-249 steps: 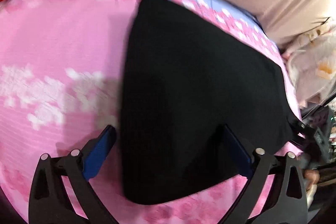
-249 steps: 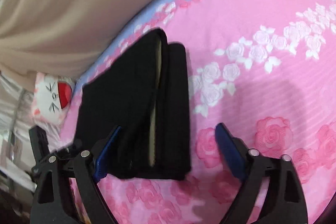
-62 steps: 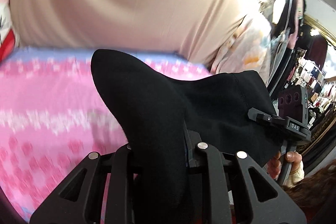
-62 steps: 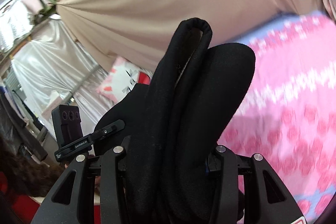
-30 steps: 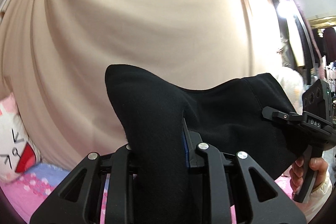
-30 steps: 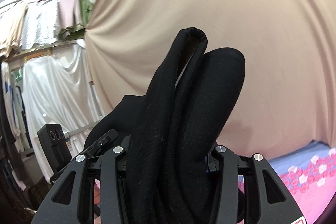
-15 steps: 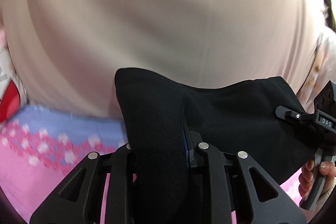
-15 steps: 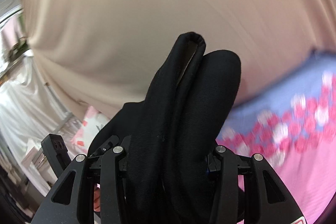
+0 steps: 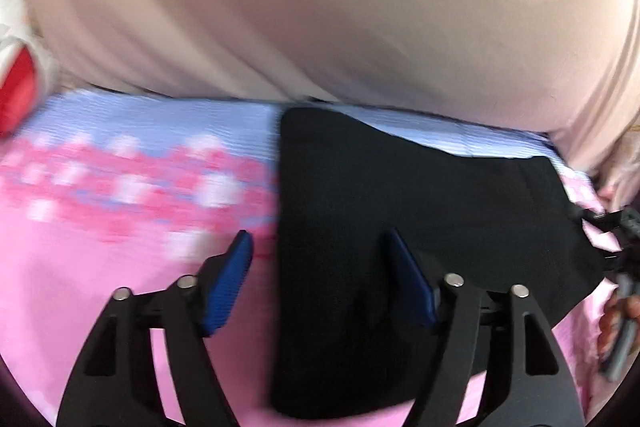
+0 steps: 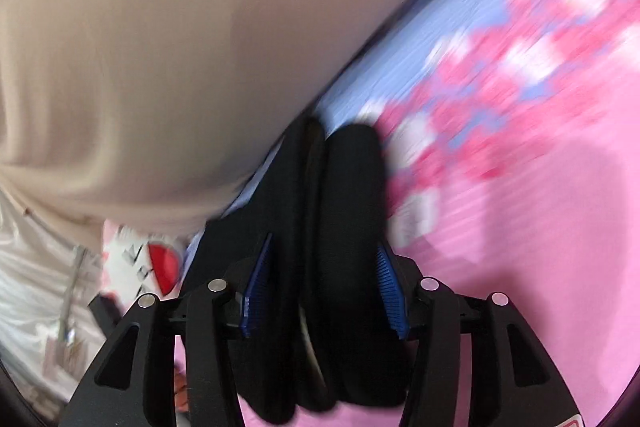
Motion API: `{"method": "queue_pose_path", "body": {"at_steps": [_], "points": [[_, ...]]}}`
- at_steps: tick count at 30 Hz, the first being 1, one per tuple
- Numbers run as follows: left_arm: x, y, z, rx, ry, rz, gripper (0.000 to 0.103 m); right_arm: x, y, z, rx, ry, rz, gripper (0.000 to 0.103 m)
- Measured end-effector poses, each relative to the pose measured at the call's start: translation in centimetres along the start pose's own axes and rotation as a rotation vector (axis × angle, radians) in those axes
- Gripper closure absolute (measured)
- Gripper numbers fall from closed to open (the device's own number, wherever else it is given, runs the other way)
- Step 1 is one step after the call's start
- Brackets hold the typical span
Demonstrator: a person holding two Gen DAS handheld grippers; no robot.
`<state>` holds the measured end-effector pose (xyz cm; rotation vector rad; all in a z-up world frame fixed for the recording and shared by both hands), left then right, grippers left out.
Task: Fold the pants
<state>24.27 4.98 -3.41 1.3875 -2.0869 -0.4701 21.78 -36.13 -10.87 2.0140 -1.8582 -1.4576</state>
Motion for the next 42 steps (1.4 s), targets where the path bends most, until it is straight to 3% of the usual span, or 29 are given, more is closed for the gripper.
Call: {"method": "queue_pose_path", "body": {"at_steps": [2, 4, 5, 6, 7, 9, 11, 12, 14, 15, 17, 20, 22, 25, 26, 29, 33, 34, 38, 42], "points": [[-0.4, 2.6, -1.1, 0.031, 0.008, -0.011, 0.025, -0.9, 4.4, -0.7, 0.146, 0.033, 0.02, 0.053], [0.5, 4.9, -3.0, 0.085, 0.029, 0.027, 0.018, -4.7, 7.0, -1.2, 0.173, 0.145, -0.031, 0.066], [1.7, 5.4, -4.1, 0.114, 0.03, 0.05, 0.005, -6.3, 7.1, -1.1, 0.166, 0.19, -0.037, 0.081], [3.0, 5.2, -4.9, 0.133, 0.026, 0.068, 0.005, -9.0, 6.4, -0.7, 0.131, 0.269, -0.052, 0.09], [3.6, 4.4, -5.0, 0.132, 0.026, 0.073, 0.005, -10.5, 5.0, -0.2, 0.081, 0.327, -0.066, 0.092], [5.0, 0.8, -5.1, 0.069, 0.021, 0.08, 0.005, -12.3, 0.7, 0.8, -0.006, 0.393, -0.035, 0.098], [5.2, -4.0, -4.2, -0.034, 0.038, 0.045, 0.005, -11.0, -4.2, 0.8, -0.064, 0.401, 0.086, 0.098], [4.3, -6.1, -3.5, -0.073, 0.052, -0.004, 0.005, -8.8, -6.8, 0.5, -0.091, 0.374, 0.173, 0.103], [2.7, -8.9, -2.4, -0.133, 0.041, -0.087, 0.005, -6.0, -7.6, -0.2, -0.092, 0.265, 0.051, 0.103], [2.1, -9.4, -1.8, -0.137, 0.058, -0.054, 0.005, -5.3, -7.3, -0.6, -0.119, 0.194, 0.024, 0.103], [1.3, -9.0, -1.6, -0.124, 0.104, -0.013, 0.005, -6.0, -5.2, -0.5, -0.08, 0.178, 0.058, 0.099], [1.5, -8.9, -1.4, -0.124, 0.098, -0.014, 0.005, -8.6, -3.0, 1.0, -0.032, 0.326, 0.043, 0.098], [2.0, -8.5, -1.2, -0.124, 0.085, -0.031, 0.005, -8.0, -5.0, 1.8, -0.079, 0.376, 0.148, 0.103], [2.9, -7.0, -1.8, -0.136, 0.078, -0.052, 0.005, -7.2, -4.0, 2.0, -0.069, 0.285, 0.13, 0.103], [3.2, -6.0, -1.7, -0.136, 0.07, -0.056, 0.005, -7.9, -3.0, 2.3, -0.051, 0.301, 0.126, 0.096], [3.6, -3.5, -1.2, -0.125, 0.019, -0.079, 0.005, -9.6, 0.7, 4.0, 0.005, 0.371, 0.087, 0.096], [4.5, -0.9, 0.5, -0.12, -0.036, -0.131, 0.005, -8.3, 0.7, 6.5, -0.022, 0.426, 0.18, 0.096], [4.7, -0.7, 0.8, -0.124, -0.042, -0.134, 0.005, -6.7, -0.1, 6.9, -0.052, 0.421, 0.206, 0.101], [5.5, 0.0, 2.0, -0.137, -0.079, -0.164, 0.005, -4.3, 0.8, 6.5, -0.078, 0.331, 0.171, 0.103], [5.1, 0.0, 2.5, -0.148, -0.053, -0.168, 0.005, -6.3, 2.8, 7.2, 0.004, 0.414, 0.227, 0.101]]}}
Point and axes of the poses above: each gripper's, at about its wrist camera, not at the fingertips, and y roughly against the way its jaws point, x to its right, z to its underside, the point moved 2 cm from there along -y, roughly the way its jaws point, and after that the axes turned 13 degrees about z, right-handed, at the moved point
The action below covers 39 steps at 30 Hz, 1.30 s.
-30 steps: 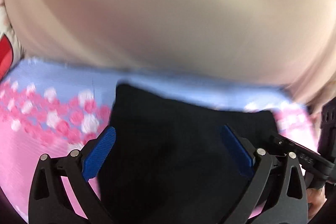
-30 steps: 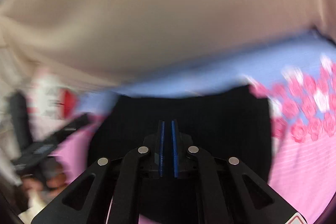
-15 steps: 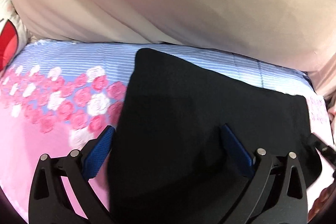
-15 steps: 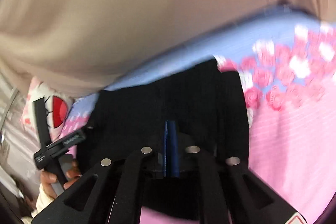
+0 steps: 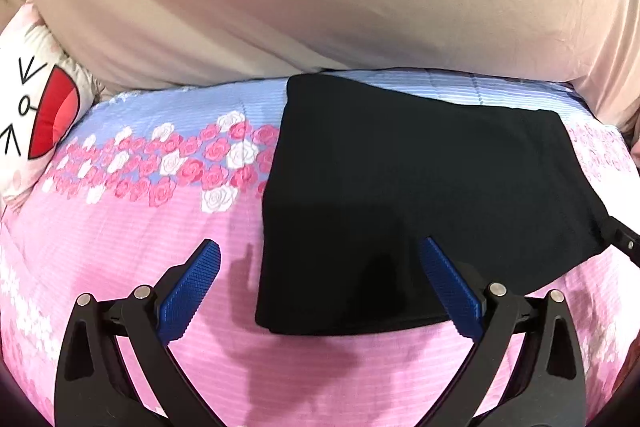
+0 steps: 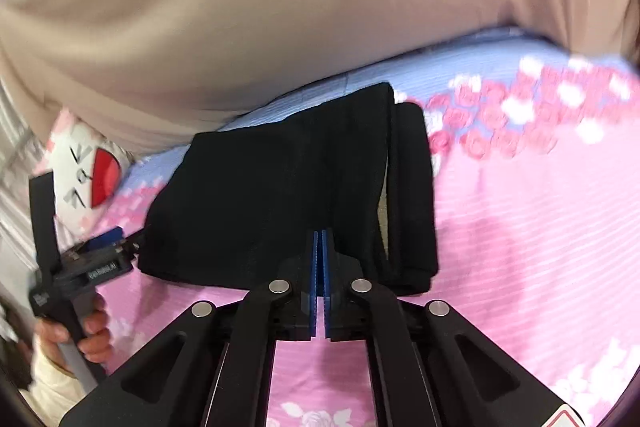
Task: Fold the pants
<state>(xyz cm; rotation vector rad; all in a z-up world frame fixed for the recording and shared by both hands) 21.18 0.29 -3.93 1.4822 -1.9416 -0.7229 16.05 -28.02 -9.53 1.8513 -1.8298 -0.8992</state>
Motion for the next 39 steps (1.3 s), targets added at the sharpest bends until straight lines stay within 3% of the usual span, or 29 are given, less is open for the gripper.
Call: {"method": "queue_pose_path", "body": {"at_steps": [2, 4, 10, 11, 14, 16, 18, 22, 23, 24, 25, 28, 31, 36, 39], "points": [[0.0, -0.7, 0.2, -0.019, 0.0, -0.007, 0.005, 0.5, -1.7, 0.5, -0.048, 0.001, 0.03, 0.103], [0.0, -1.5, 0.6, -0.045, -0.005, -0.028, 0.005, 1.4, -1.1, 0.5, -0.047, -0.044, 0.004, 0.103], [-0.7, -1.0, 1.5, -0.059, 0.036, -0.015, 0.005, 1.3, 2.5, 0.6, 0.024, -0.03, 0.036, 0.095], [-0.9, -0.6, 1.5, -0.056, 0.044, 0.006, 0.005, 1.6, 2.8, 0.5, 0.032, -0.037, 0.049, 0.088], [-2.2, 0.6, 1.9, -0.044, 0.107, 0.12, 0.005, 3.3, 3.1, 0.5, 0.053, -0.086, 0.065, 0.042], [-3.0, 0.6, 2.2, -0.047, 0.137, 0.164, 0.005, 4.3, 2.6, 0.1, 0.039, -0.118, 0.017, 0.041], [-3.6, 0.5, 2.5, -0.051, 0.163, 0.155, 0.005, 4.2, 1.2, -0.3, -0.009, -0.12, -0.036, 0.041], [-3.1, 0.2, 2.8, -0.054, 0.157, 0.162, 0.005, 2.6, -1.6, -0.6, -0.059, -0.074, -0.028, 0.047], [-2.9, 0.2, 2.8, -0.054, 0.147, 0.158, 0.005, 2.4, -2.1, -0.7, -0.062, -0.071, -0.011, 0.069], [-2.6, 0.1, 2.8, -0.055, 0.132, 0.143, 0.005, 2.2, -2.3, -0.9, -0.068, -0.071, -0.025, 0.075], [-2.5, 0.2, 2.7, -0.051, 0.121, 0.133, 0.005, 2.0, -1.6, -1.4, -0.049, -0.071, -0.049, 0.09], [-1.9, 0.5, 2.5, -0.035, 0.086, 0.127, 0.005, 1.9, 2.0, -2.2, 0.05, -0.052, -0.055, 0.092], [-1.9, -0.8, 2.8, -0.056, 0.081, 0.133, 0.005, 3.9, -1.9, -0.5, -0.039, -0.066, 0.041, 0.091], [-2.7, -1.4, 3.2, -0.073, 0.139, 0.136, 0.005, 3.6, 0.8, -1.1, 0.017, -0.116, -0.011, 0.087], [-2.5, 1.1, 2.1, -0.006, 0.132, 0.131, 0.005, 2.9, 4.2, -2.6, 0.119, -0.135, -0.035, 0.086]]}}
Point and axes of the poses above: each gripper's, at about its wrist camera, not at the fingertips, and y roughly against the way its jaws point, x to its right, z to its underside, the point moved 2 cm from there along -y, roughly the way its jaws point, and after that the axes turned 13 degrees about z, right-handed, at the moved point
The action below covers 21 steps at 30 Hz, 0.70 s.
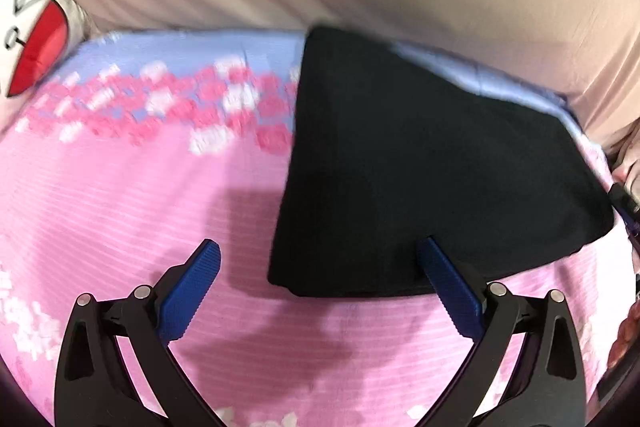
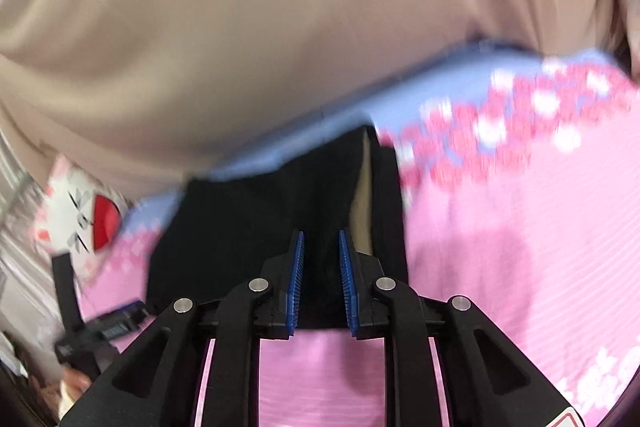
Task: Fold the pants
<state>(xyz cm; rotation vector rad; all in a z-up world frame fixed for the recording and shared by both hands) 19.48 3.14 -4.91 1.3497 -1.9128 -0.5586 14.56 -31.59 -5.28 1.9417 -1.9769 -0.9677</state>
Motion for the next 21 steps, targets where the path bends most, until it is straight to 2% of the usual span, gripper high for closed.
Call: {"method": "queue_pose_path", "body": {"at_steps": [2, 4, 7, 9, 10, 11, 12, 14, 15, 16, 21], "points": [[1.3, 1.1, -1.6, 0.048, -0.023, 0.034, 0.005, -1.7, 0.4, -1.7, 0.019, 0.05, -0.009, 0.087], [2.8, 1.0, -3.6, 0.063, -0.053, 0.06, 0.005, -3.7, -1.3, -3.4, -0.004, 0.1, -0.023, 0.089], [4.8, -2.4, -6.6, 0.015, -0.09, 0.097, 0.005, -5.8, -6.7, -5.1, -0.125, 0.125, -0.054, 0.096], [5.2, -5.9, -7.9, -0.011, -0.112, 0.041, 0.005, -5.9, -10.2, -5.3, -0.175, 0.125, -0.018, 0.097], [5.1, -7.1, -8.1, -0.01, -0.115, -0.001, 0.005, -5.3, -12.2, -5.3, -0.178, 0.135, 0.04, 0.097], [4.8, -8.4, -8.4, -0.011, -0.123, -0.037, 0.005, -4.5, -13.4, -5.4, -0.174, 0.143, 0.096, 0.103], [4.6, -9.7, -8.6, -0.019, -0.143, -0.064, 0.005, -3.3, -14.4, -5.4, -0.173, 0.135, 0.098, 0.103], [4.3, -11.5, -8.6, -0.024, -0.18, -0.103, 0.005, -1.3, -14.9, -5.4, -0.165, 0.067, 0.033, 0.103], [4.1, -11.8, -8.6, -0.011, -0.188, -0.094, 0.005, -0.5, -14.9, -5.3, -0.164, 0.034, -0.005, 0.103], [3.9, -11.9, -8.6, 0.013, -0.19, -0.083, 0.005, -0.2, -14.9, -5.1, -0.156, 0.034, -0.017, 0.103], [3.8, -11.4, -8.4, 0.027, -0.18, -0.077, 0.005, 0.3, -13.9, -4.5, -0.134, 0.007, -0.048, 0.103]]}}
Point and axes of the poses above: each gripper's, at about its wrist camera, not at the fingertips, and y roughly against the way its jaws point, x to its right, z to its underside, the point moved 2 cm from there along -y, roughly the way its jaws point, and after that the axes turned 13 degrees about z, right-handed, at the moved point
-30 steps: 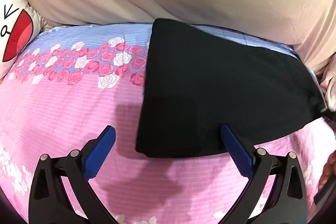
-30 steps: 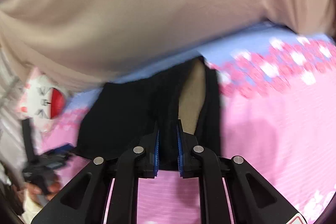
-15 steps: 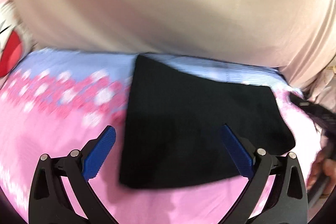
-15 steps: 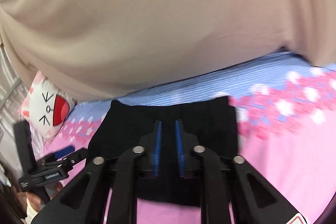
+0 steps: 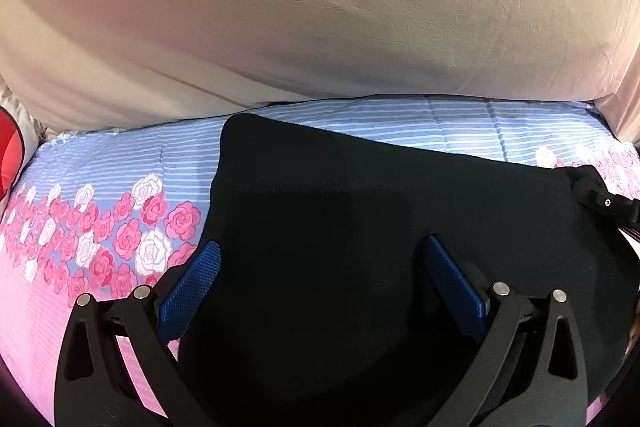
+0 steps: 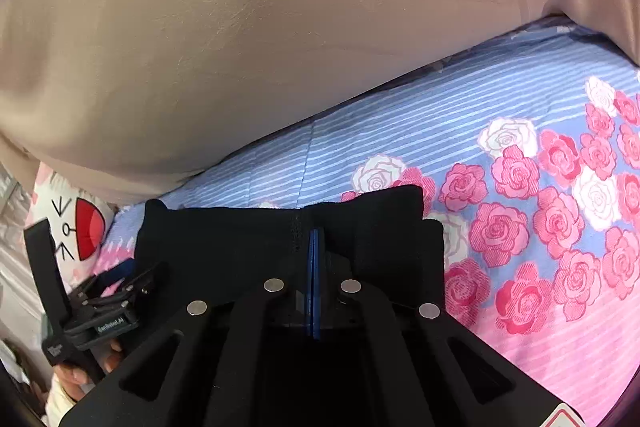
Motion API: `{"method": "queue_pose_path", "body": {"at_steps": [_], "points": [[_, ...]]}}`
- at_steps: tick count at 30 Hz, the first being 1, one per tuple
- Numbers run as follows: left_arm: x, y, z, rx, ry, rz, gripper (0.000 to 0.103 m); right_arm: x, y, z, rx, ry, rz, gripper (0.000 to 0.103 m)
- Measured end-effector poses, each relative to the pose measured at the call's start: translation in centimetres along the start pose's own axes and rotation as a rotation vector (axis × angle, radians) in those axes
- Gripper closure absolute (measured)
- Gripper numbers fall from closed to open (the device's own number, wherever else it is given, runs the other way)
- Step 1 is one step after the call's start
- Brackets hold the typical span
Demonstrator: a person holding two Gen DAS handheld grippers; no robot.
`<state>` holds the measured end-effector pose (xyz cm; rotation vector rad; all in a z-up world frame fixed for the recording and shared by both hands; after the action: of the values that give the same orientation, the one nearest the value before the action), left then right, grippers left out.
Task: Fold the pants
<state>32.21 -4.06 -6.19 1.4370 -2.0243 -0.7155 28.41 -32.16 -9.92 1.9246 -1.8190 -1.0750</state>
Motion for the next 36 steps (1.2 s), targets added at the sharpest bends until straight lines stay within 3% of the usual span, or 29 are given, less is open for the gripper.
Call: {"method": "queue_pose_path", "body": {"at_steps": [3, 6, 9, 11, 14, 18, 20, 23, 24, 31, 33, 36], "points": [[0.2, 2.0, 0.3, 0.013, -0.015, -0.041, 0.005, -0.1, 2.7, 0.8, 0.006, -0.028, 0.026, 0.103], [0.8, 4.5, 1.4, 0.02, -0.044, -0.063, 0.005, -1.6, 6.9, 2.9, 0.034, 0.041, -0.001, 0.098], [1.0, 6.4, 2.6, 0.028, -0.048, -0.058, 0.005, -2.0, 8.8, 5.9, 0.004, 0.103, 0.035, 0.098], [1.1, 6.9, 3.1, 0.023, -0.042, -0.052, 0.005, -1.3, 8.5, 7.0, -0.007, 0.13, 0.105, 0.103], [1.5, 7.4, 3.6, 0.013, -0.042, -0.059, 0.005, 0.6, 8.2, 7.5, -0.011, 0.069, 0.055, 0.103], [1.3, 8.2, 4.3, 0.01, -0.032, -0.059, 0.005, -1.1, 10.8, 8.1, 0.05, 0.137, 0.13, 0.102], [0.9, 8.3, 4.6, 0.004, -0.016, -0.057, 0.005, -0.5, 9.8, 8.5, 0.02, 0.139, 0.171, 0.103], [0.9, 9.3, 6.0, -0.011, -0.003, -0.045, 0.005, 0.0, 11.2, 9.1, 0.029, 0.093, 0.161, 0.102], [1.0, 10.1, 6.7, -0.001, -0.004, -0.032, 0.005, -0.5, 12.6, 9.4, 0.064, 0.108, 0.179, 0.094], [2.1, 14.8, 11.9, 0.153, -0.02, -0.026, 0.005, -3.8, 18.2, 14.8, 0.272, 0.161, 0.355, 0.07], [2.1, 15.8, 13.6, 0.172, 0.004, 0.009, 0.005, -4.0, 19.0, 16.4, 0.302, 0.146, 0.368, 0.052], [1.8, 16.5, 15.6, 0.201, 0.03, 0.035, 0.005, -4.0, 19.8, 18.4, 0.37, 0.133, 0.382, 0.035]]}}
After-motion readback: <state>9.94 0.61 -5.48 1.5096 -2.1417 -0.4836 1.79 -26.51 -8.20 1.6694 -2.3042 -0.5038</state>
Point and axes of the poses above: each gripper's, at about its wrist camera, not at the fingertips, and y roughly against the way its jaws point, x to its right, z to its underside, the point moved 2 cm from there along -y, roughly the way its jaws point, and after that the axes turned 13 degrees about z, right-handed, at the moved point
